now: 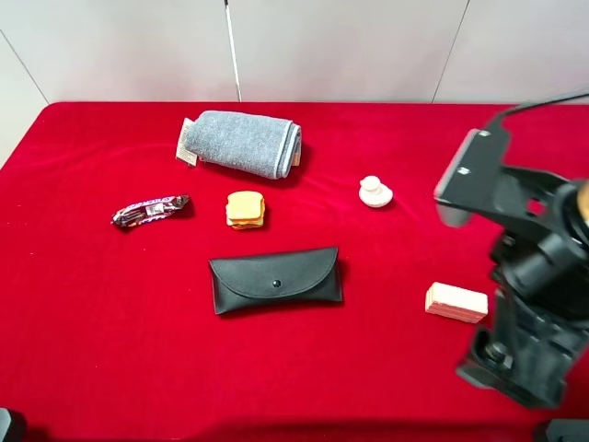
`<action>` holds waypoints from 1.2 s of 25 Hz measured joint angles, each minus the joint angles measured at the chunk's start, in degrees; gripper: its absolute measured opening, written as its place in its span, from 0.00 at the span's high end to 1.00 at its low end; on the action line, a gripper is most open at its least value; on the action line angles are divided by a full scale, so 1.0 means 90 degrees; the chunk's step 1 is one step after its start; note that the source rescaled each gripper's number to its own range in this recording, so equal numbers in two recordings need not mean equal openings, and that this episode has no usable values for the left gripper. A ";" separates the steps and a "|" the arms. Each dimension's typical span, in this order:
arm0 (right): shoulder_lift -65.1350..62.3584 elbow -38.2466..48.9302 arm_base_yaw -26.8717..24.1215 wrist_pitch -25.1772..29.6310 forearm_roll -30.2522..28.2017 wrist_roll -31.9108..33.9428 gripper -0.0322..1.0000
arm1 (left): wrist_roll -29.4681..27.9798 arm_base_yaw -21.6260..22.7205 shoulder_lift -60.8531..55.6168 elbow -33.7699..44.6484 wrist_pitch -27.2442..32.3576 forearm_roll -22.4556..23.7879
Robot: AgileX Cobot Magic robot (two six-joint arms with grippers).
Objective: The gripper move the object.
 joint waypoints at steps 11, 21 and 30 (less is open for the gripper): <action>-0.1577 0.0903 0.0000 -0.0290 -0.0046 0.0061 0.00 | 0.0000 0.0000 0.0000 0.0000 0.0000 0.0000; -0.2367 0.1068 0.0000 -0.0473 -0.0046 0.0170 0.00 | 0.0000 0.0000 0.0000 0.0000 0.0000 0.0000; -0.3506 0.1068 0.0000 -0.0473 -0.0130 0.0301 0.00 | 0.0000 0.0000 0.0000 0.0000 0.0000 0.0000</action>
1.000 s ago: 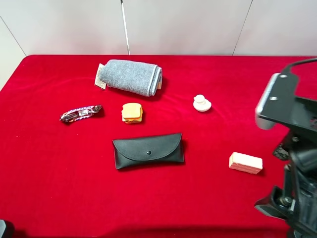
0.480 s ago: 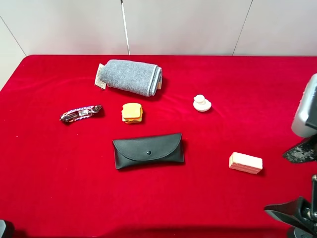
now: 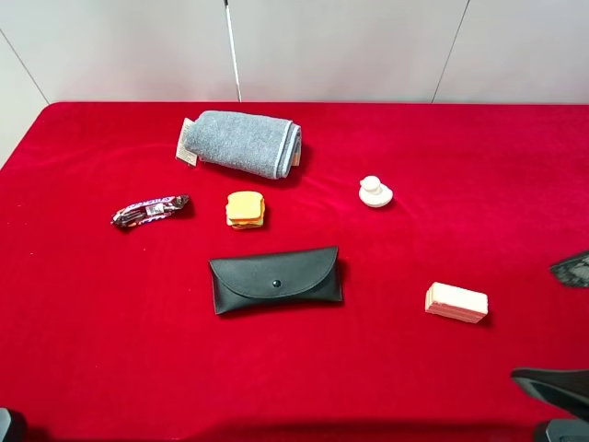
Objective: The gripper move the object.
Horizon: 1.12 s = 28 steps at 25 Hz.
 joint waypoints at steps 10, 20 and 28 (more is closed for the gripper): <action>-0.1451 0.0000 0.0000 -0.0037 -0.0314 0.0418 0.00 | 0.0000 0.0000 0.0000 0.0000 0.0000 0.0000; -0.2699 0.0000 -0.0841 -0.0037 -0.0412 0.0564 0.00 | 0.0000 0.0000 0.0000 0.0000 0.0000 0.0000; -0.3438 0.0021 -0.2250 -0.0037 -0.0383 0.0490 0.00 | 0.0000 0.0000 0.0000 0.0000 0.0000 0.0000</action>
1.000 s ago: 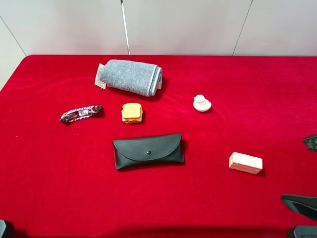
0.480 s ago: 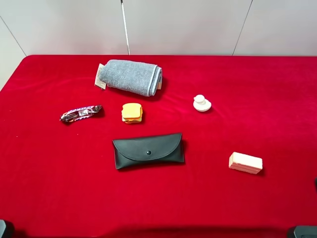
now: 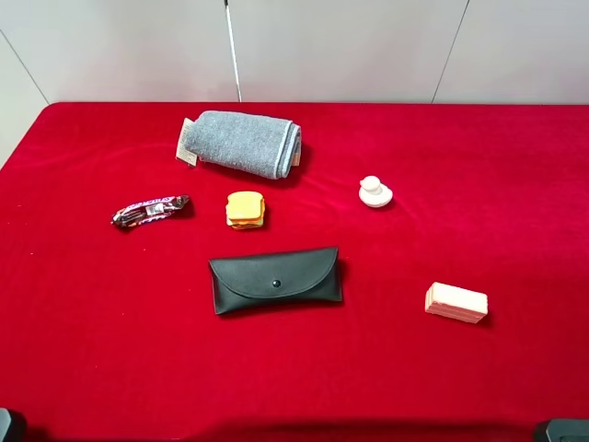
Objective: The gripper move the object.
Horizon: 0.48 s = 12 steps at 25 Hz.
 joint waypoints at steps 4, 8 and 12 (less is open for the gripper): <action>-0.0009 0.0000 -0.0692 0.0007 0.0132 -0.0199 0.00 | 0.0000 0.0000 0.0000 0.0000 0.0000 0.0000; -0.0009 0.0000 -0.1374 0.0007 0.0186 -0.0240 0.00 | 0.0000 0.0000 0.0000 0.0000 0.0000 0.0000; -0.0009 0.0000 -0.2134 0.0001 0.0229 -0.0323 0.00 | 0.0000 0.0000 0.0000 0.0000 0.0000 0.0000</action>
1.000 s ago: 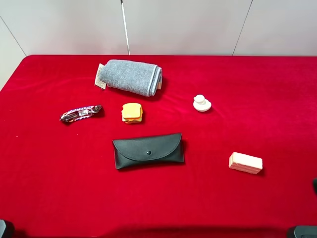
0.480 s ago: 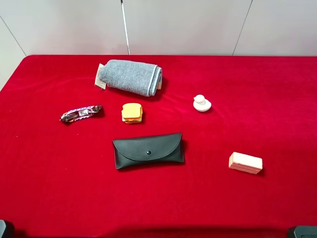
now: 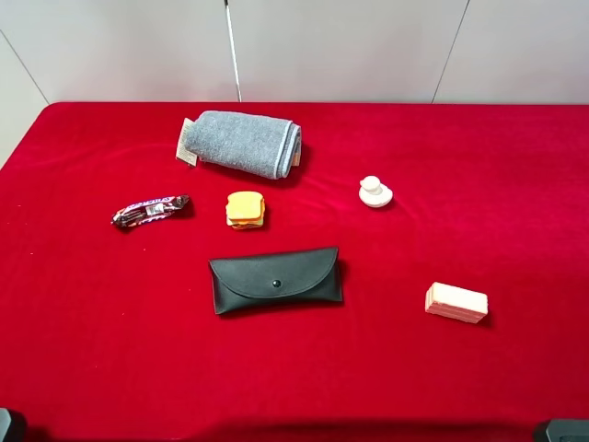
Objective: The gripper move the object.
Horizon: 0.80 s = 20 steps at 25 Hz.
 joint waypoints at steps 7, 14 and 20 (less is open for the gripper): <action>0.0000 0.0000 -0.0950 0.0000 0.0052 -0.0065 0.00 | 0.0000 0.0000 0.0000 0.0000 0.0000 0.0000; 0.0000 0.0000 -0.1019 -0.0013 0.0060 -0.0065 0.00 | 0.0000 0.0000 0.0000 0.0000 0.0000 0.0000; 0.0000 0.0000 -0.1019 -0.0014 0.0099 -0.0065 0.00 | 0.0000 0.0000 0.0000 0.0000 0.0000 0.0000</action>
